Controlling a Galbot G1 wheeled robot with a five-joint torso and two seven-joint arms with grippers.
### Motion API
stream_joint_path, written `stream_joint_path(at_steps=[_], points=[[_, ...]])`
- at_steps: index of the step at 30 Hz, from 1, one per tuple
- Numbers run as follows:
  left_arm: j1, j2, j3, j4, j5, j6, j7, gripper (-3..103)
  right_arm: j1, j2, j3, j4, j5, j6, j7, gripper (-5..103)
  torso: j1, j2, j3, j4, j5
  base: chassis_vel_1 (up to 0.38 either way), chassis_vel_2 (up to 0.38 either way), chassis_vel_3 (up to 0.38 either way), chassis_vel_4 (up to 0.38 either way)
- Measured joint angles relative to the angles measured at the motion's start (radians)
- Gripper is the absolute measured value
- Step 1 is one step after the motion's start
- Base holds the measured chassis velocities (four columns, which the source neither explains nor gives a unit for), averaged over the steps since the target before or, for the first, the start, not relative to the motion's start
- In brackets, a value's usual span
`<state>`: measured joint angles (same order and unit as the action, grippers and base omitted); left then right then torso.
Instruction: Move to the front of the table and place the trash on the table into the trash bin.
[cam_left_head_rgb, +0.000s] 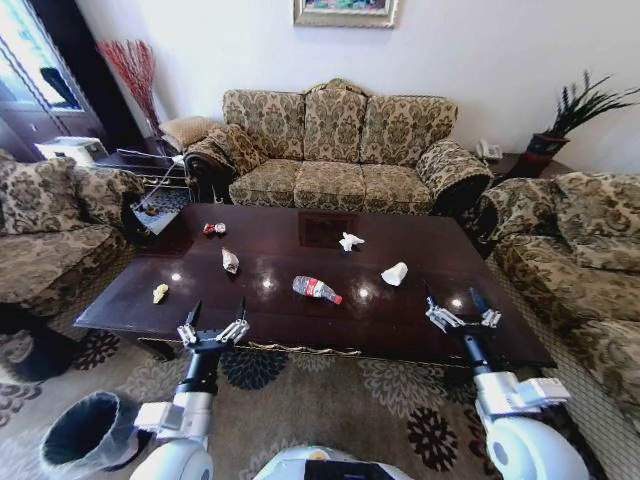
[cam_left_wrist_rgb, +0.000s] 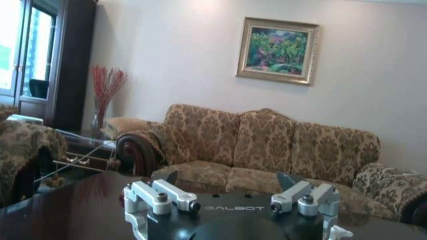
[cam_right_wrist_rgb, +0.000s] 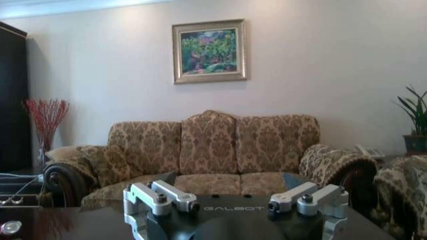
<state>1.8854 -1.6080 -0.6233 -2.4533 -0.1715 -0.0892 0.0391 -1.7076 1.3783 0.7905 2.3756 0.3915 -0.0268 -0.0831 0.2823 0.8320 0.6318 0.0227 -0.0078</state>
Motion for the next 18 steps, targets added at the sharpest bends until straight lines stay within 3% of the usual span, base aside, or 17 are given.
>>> stream_joint_path(at_steps=[18], points=[[0.008,0.0,0.011,-0.001,0.002,-0.004,0.001,98,-0.009,0.003,0.002,0.0,-0.003,0.01,-0.016,100,0.0,0.0,0.0,-0.0001,0.0,0.0,0.0,0.0,0.0]])
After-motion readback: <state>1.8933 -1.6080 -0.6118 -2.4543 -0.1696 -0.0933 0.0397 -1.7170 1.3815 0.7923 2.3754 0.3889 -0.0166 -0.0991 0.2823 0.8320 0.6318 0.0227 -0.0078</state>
